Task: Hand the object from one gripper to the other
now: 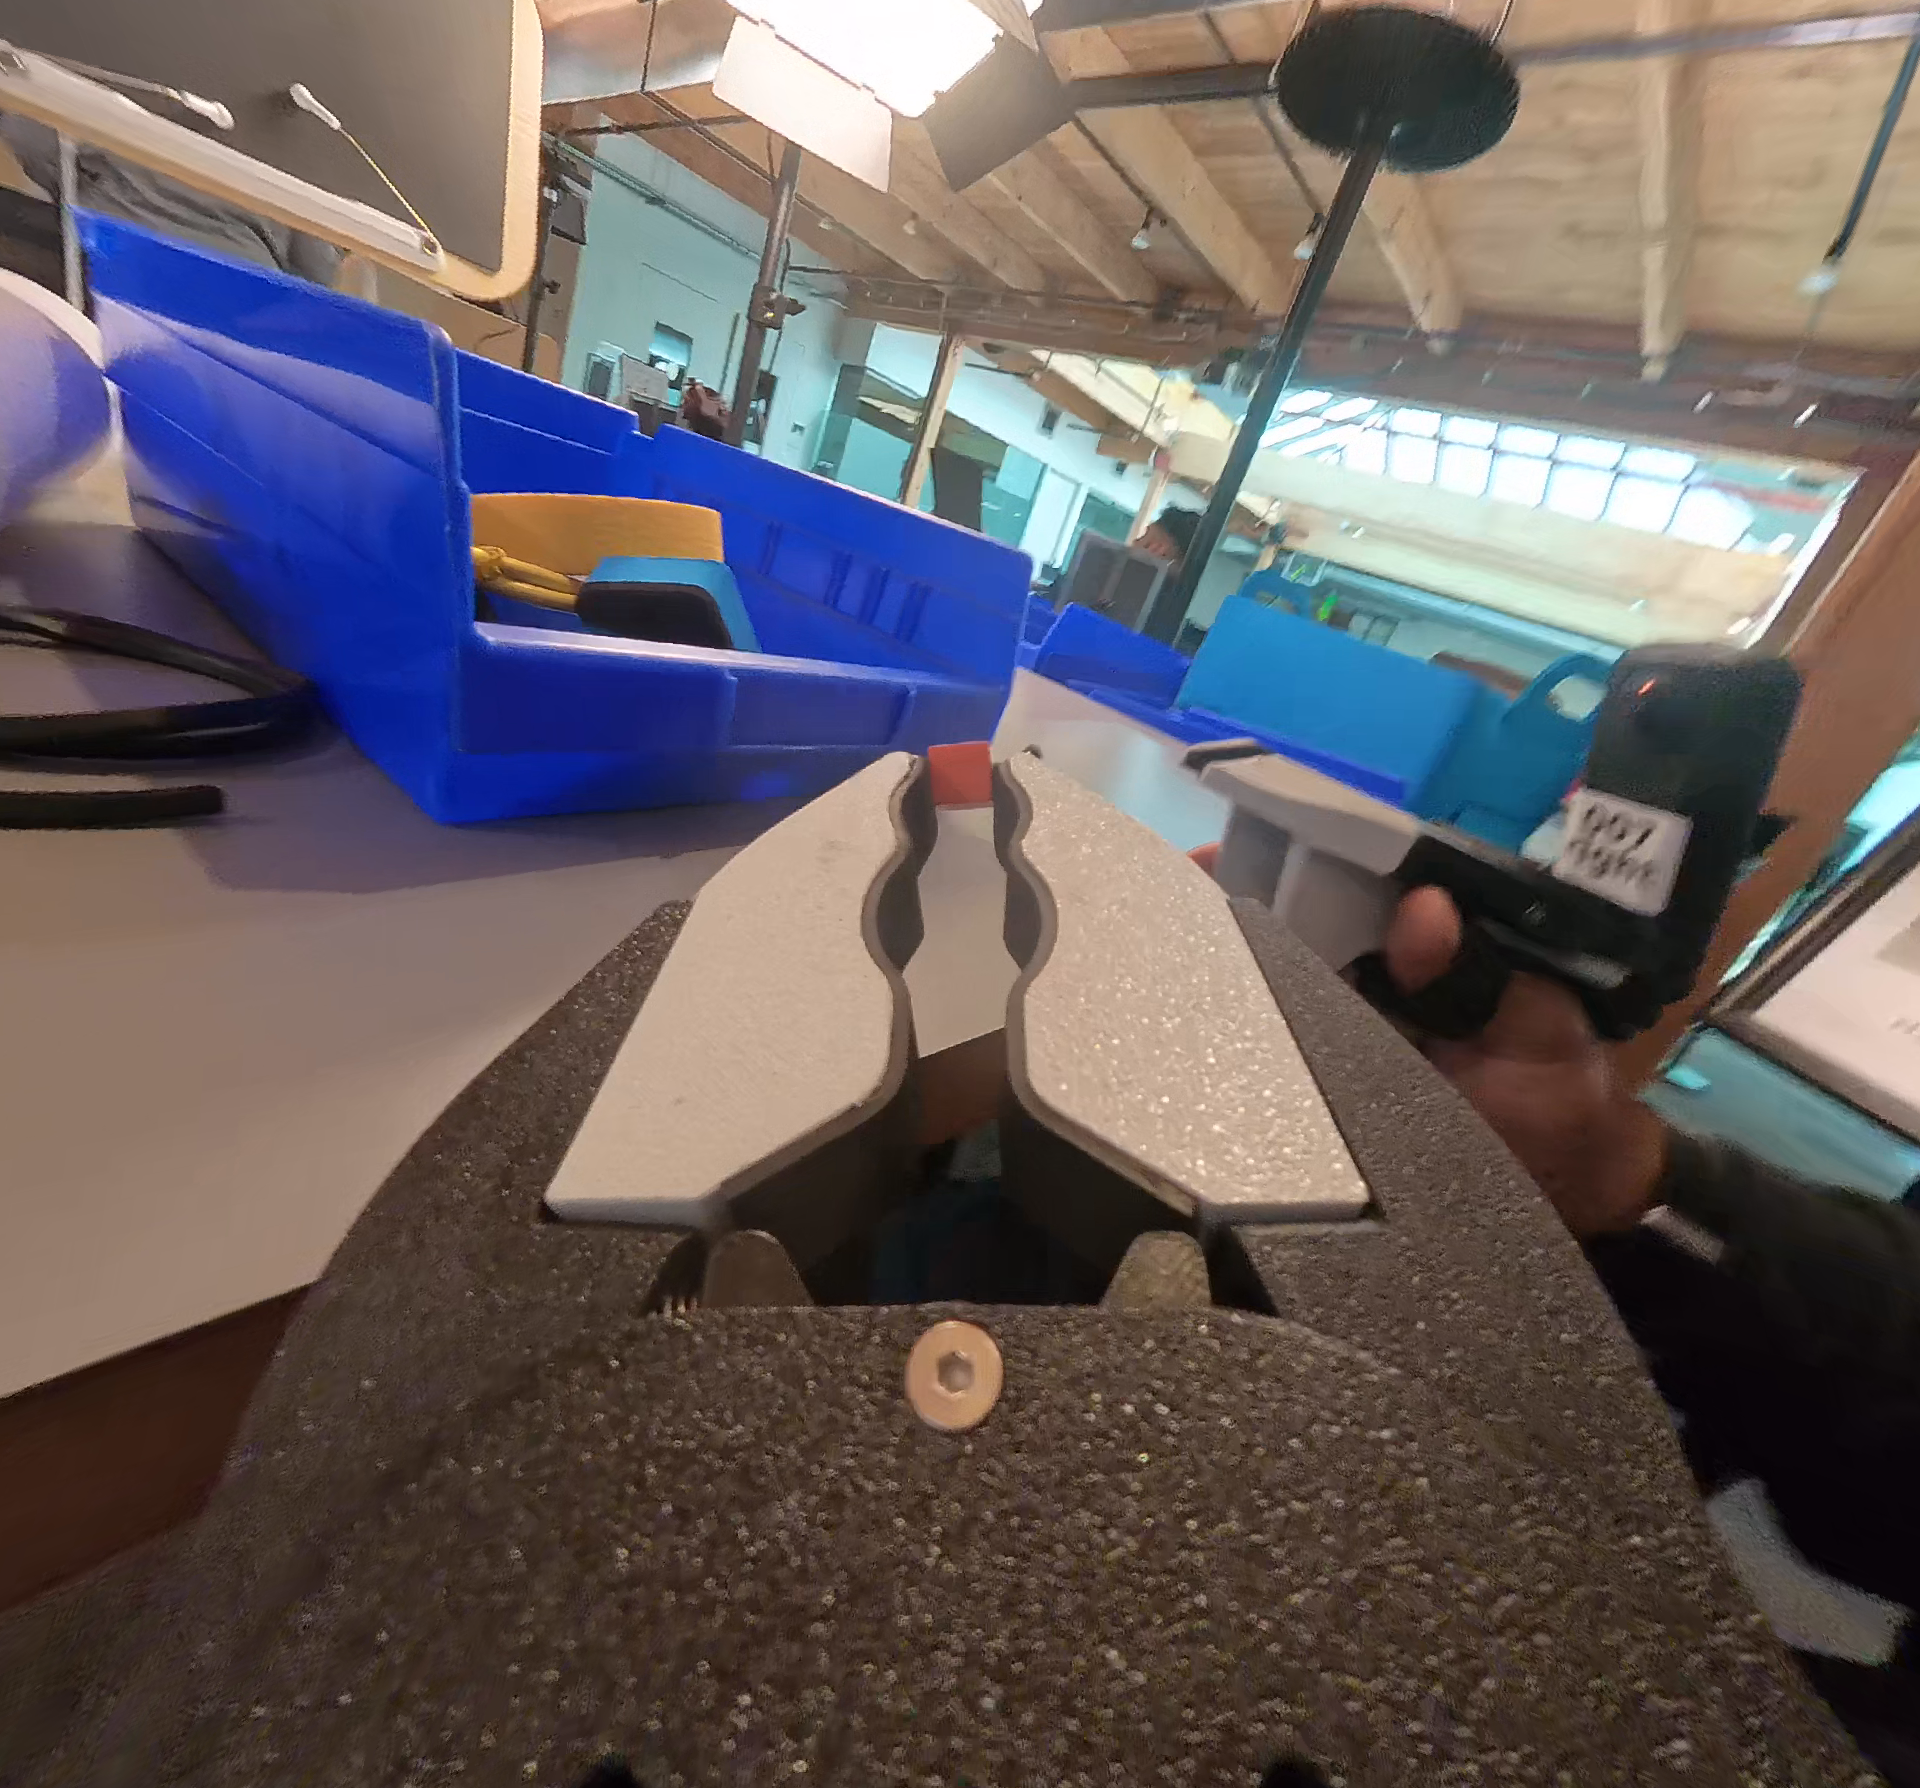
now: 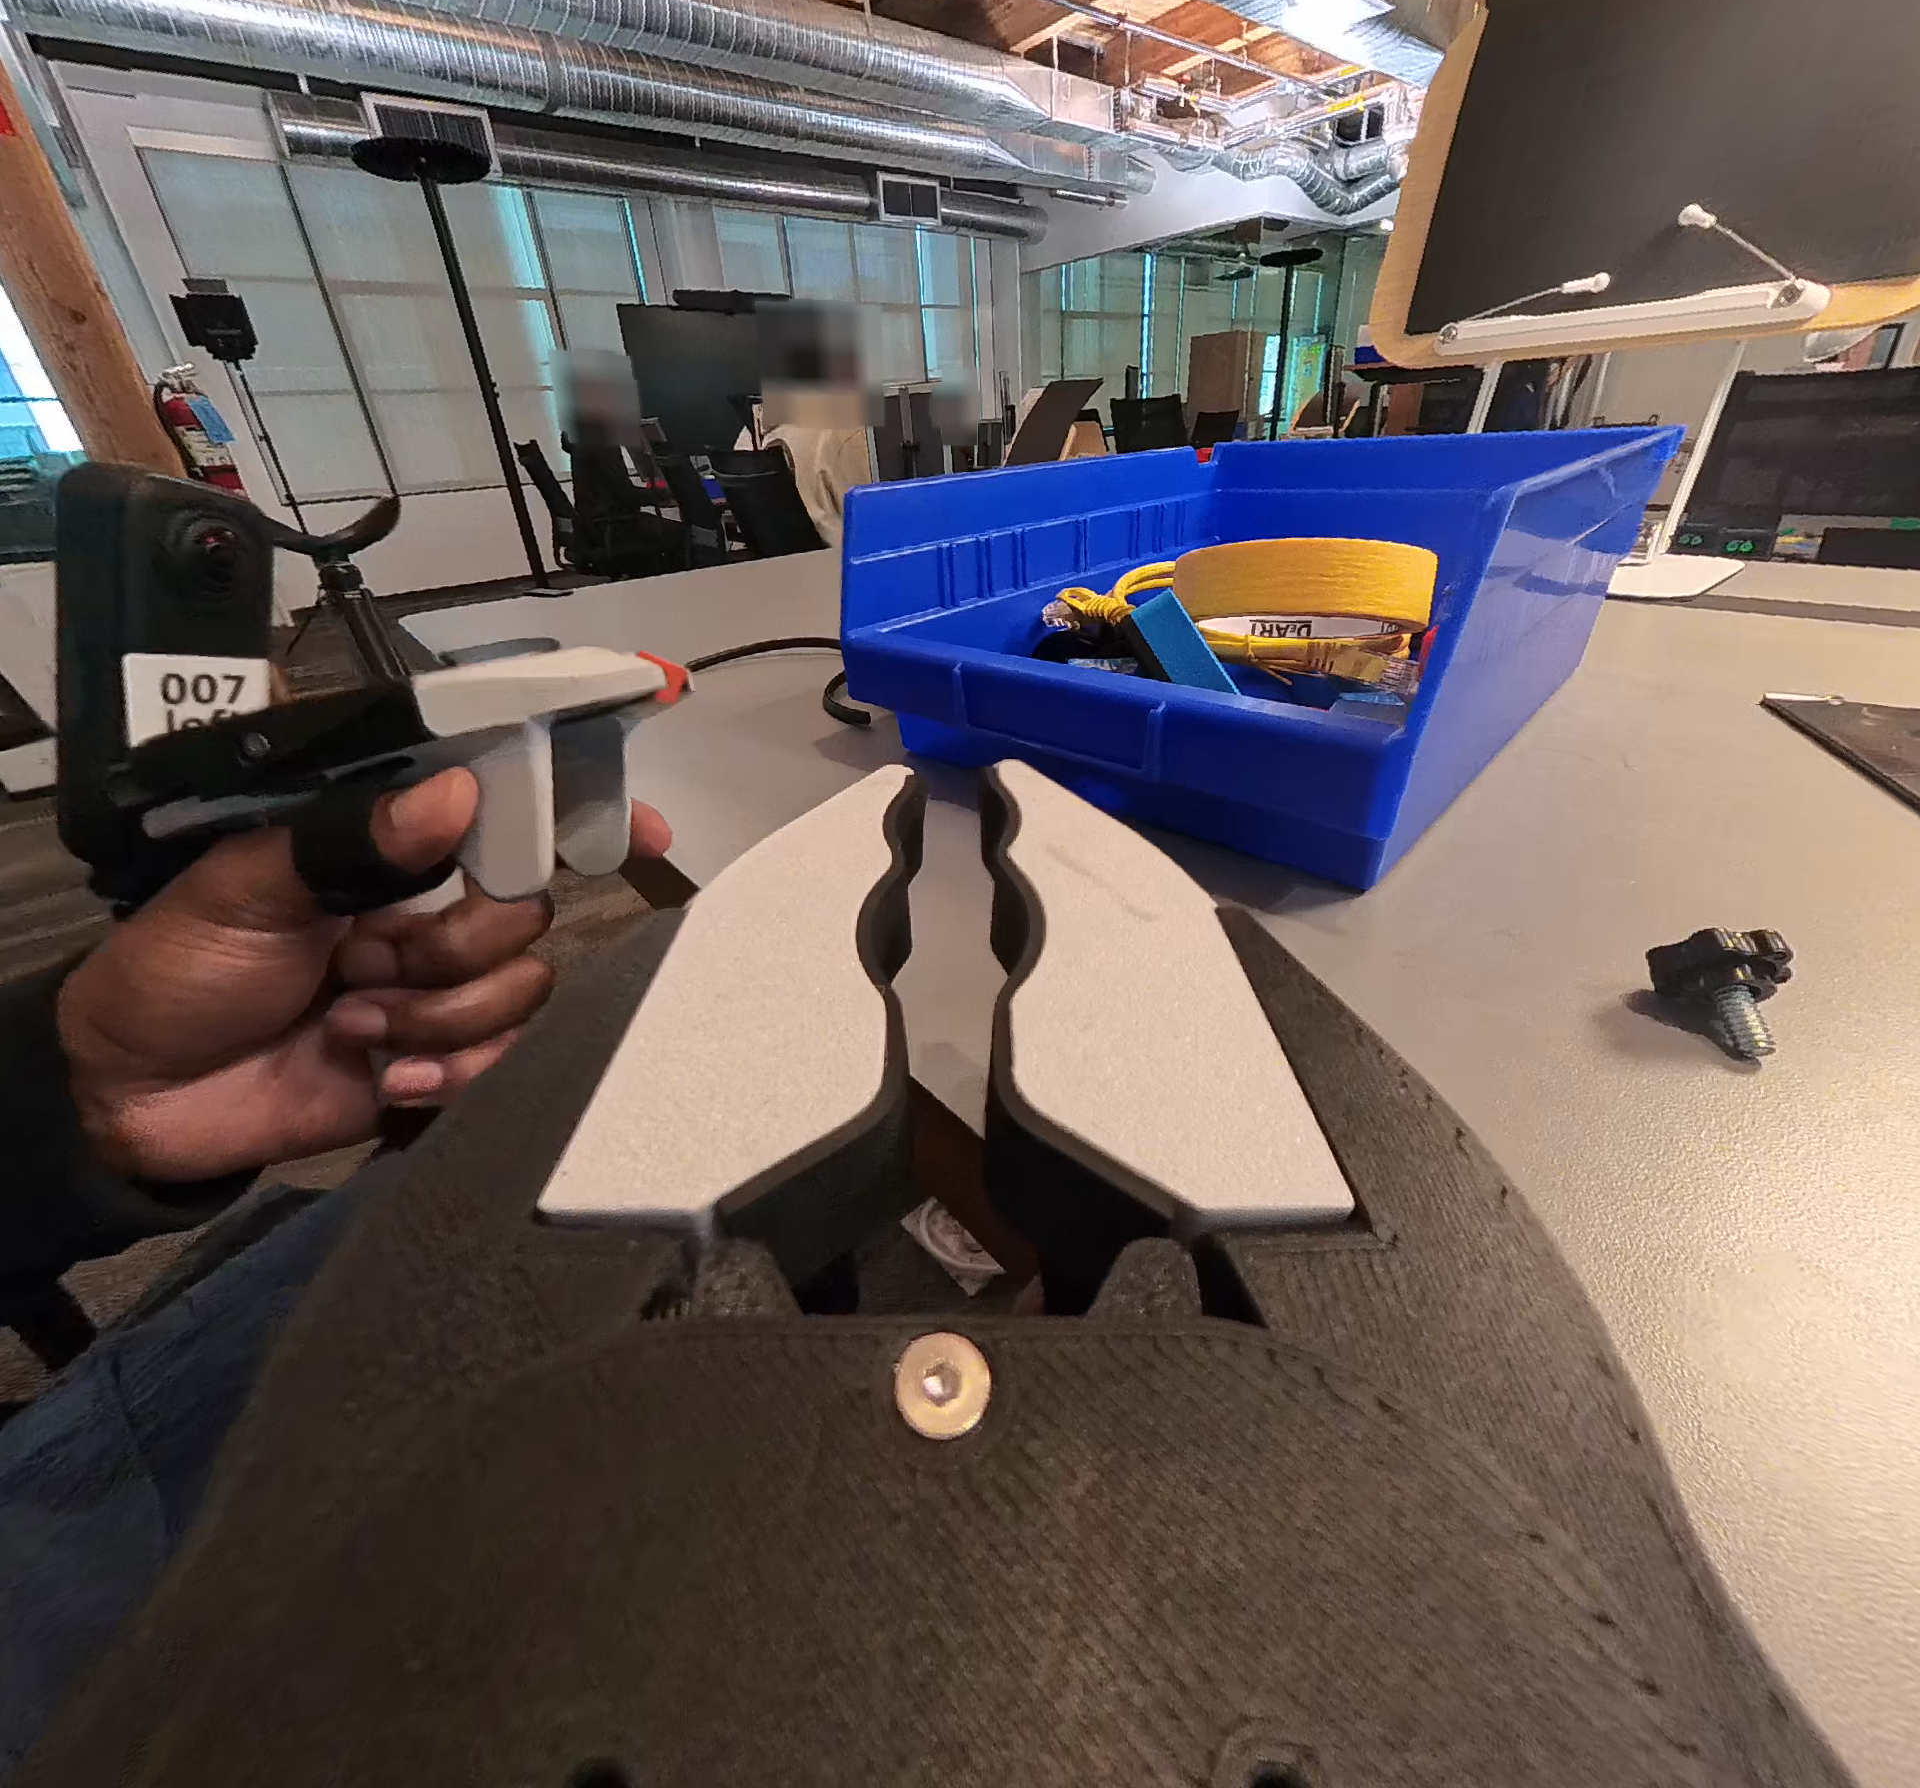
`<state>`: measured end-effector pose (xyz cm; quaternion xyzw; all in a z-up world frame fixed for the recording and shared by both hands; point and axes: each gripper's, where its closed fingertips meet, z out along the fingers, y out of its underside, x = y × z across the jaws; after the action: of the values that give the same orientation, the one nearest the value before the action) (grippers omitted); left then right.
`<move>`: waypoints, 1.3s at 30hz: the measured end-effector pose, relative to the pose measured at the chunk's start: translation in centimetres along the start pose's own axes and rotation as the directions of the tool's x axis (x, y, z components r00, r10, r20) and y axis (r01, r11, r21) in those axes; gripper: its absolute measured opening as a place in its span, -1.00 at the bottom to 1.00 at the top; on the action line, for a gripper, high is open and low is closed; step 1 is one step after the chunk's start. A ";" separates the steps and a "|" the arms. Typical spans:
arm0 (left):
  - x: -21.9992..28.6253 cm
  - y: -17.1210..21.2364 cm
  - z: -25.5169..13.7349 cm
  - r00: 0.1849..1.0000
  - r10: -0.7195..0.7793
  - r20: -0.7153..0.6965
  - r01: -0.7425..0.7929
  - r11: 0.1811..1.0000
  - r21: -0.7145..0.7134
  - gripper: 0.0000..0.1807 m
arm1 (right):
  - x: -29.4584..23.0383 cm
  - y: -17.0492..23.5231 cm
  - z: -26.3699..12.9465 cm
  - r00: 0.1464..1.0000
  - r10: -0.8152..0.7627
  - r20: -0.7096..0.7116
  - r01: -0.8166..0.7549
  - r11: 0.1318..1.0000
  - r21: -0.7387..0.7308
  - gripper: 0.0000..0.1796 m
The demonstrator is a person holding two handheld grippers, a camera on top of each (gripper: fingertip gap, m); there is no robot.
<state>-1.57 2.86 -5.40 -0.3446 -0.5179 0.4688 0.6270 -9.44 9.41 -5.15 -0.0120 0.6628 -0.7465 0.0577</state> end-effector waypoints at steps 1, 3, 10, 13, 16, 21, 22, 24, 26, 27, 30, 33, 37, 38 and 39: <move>0.4 -0.3 0.0 0.998 -0.054 -0.020 0.054 0.998 0.011 -0.88 | -0.1 -0.1 0.0 1.000 -0.016 -0.005 0.016 1.000 0.002 -0.88; 1.5 -1.1 0.2 0.979 -0.183 -0.086 0.186 0.982 0.029 -0.88 | -0.7 -0.3 -0.1 0.998 -0.061 -0.012 0.061 0.998 0.011 -0.86; 5.6 -2.1 0.5 0.715 -0.607 -0.347 0.639 0.769 -0.028 -0.88 | -4.8 -1.9 -0.2 0.938 -0.345 -0.009 0.345 0.936 0.067 -0.84; 6.9 -1.5 0.8 0.636 -0.671 -0.381 0.703 0.708 -0.075 -0.88 | -6.3 -2.2 -0.2 0.885 -0.465 -0.030 0.466 0.882 0.078 -0.84; 8.0 -1.3 1.0 0.588 -0.701 -0.403 0.732 0.673 -0.103 -0.88 | -7.3 -2.4 -0.2 0.844 -0.534 -0.046 0.536 0.840 0.085 -0.84; 9.2 -0.5 1.4 0.566 -0.719 -0.404 0.742 0.658 -0.131 -0.88 | -8.0 -2.5 -0.1 0.811 -0.581 -0.069 0.585 0.807 0.080 -0.84; 9.4 -0.4 1.4 0.565 -0.720 -0.404 0.740 0.658 -0.139 -0.88 | -8.0 -2.5 -0.1 0.808 -0.584 -0.076 0.588 0.805 0.078 -0.84; 9.6 -0.2 1.5 0.562 -0.721 -0.406 0.739 0.658 -0.146 -0.88 | -7.8 -2.6 -0.2 0.804 -0.587 -0.091 0.594 0.801 0.075 -0.84; 9.7 0.0 1.5 0.566 -0.718 -0.406 0.732 0.664 -0.154 -0.88 | -7.7 -2.7 -0.2 0.804 -0.588 -0.093 0.594 0.801 0.073 -0.84; 9.7 0.0 1.5 0.568 -0.715 -0.408 0.728 0.668 -0.158 -0.88 | -7.7 -2.8 -0.2 0.803 -0.589 -0.092 0.595 0.800 0.074 -0.83; 9.8 0.0 1.5 0.583 -0.703 -0.407 0.711 0.684 -0.165 -0.88 | -7.8 -2.8 -0.2 0.793 -0.601 -0.095 0.608 0.791 0.072 -0.83; 9.8 0.1 1.5 0.591 -0.698 -0.404 0.700 0.693 -0.173 -0.87 | -7.8 -2.6 -0.1 0.787 -0.611 -0.089 0.617 0.785 0.063 -0.83; 9.7 0.2 1.6 0.595 -0.699 -0.396 0.697 0.694 -0.179 -0.88 | -7.8 -2.4 -0.1 0.787 -0.610 -0.090 0.616 0.786 0.057 -0.83; 9.6 0.2 1.6 0.595 -0.700 -0.395 0.698 0.694 -0.179 -0.88 | -7.8 -2.4 0.0 0.786 -0.611 -0.091 0.617 0.785 0.057 -0.83; 9.6 0.3 1.6 0.594 -0.700 -0.395 0.698 0.693 -0.179 -0.88 | -7.7 -2.4 0.0 0.785 -0.613 -0.094 0.618 0.784 0.056 -0.83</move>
<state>-2.94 11.97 -2.12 -0.2110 -0.4591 0.0950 0.8577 -1.93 10.51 -2.34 -0.1988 0.5922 -0.7516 -0.2118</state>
